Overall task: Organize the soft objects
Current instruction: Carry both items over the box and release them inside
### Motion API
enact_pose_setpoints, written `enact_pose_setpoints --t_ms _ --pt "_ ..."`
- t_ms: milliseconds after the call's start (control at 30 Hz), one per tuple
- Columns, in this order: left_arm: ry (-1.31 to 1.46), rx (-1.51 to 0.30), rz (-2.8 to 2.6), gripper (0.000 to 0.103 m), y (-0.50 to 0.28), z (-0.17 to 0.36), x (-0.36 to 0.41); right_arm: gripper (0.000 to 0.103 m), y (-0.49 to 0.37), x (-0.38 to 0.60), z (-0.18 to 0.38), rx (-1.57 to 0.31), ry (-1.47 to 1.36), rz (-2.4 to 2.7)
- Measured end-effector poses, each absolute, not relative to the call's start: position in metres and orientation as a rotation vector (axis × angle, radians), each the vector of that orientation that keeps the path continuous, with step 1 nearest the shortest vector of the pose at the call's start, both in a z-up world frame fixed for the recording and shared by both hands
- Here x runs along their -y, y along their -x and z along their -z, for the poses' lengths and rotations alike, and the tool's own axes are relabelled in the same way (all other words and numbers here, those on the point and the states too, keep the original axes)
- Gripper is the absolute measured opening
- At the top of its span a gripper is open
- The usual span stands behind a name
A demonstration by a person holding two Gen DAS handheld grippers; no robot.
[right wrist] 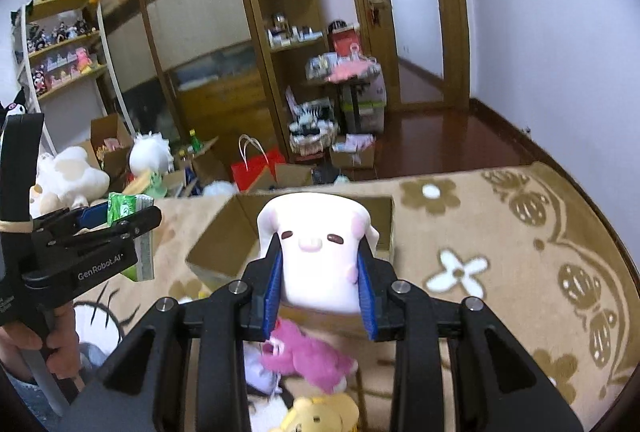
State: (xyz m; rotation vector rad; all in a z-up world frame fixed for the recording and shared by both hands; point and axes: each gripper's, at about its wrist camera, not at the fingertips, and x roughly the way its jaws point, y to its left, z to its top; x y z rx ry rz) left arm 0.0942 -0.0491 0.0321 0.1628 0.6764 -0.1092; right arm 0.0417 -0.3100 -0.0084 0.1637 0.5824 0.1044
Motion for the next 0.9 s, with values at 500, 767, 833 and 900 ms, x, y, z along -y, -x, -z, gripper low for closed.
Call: enact_pose_setpoints --t_ms 500,767,833,900 --pt "-0.214 -0.654 0.153 0.052 -0.136 -0.015 0.073 0.035 -0.078 0.317 0.02 -0.555 -0.172 -0.089" --pt "-0.198 -0.736 0.193 0.052 -0.155 0.019 0.077 0.036 -0.098 0.321 0.044 -0.611 -0.19 -0.088" --pt "-0.176 -0.761 0.203 0.052 -0.161 0.025 0.075 0.037 -0.101 0.32 0.05 -0.623 -0.182 -0.092" --pt "-0.165 -0.775 0.211 0.052 -0.165 0.029 0.074 0.037 -0.105 0.316 0.056 -0.636 -0.157 -0.089"
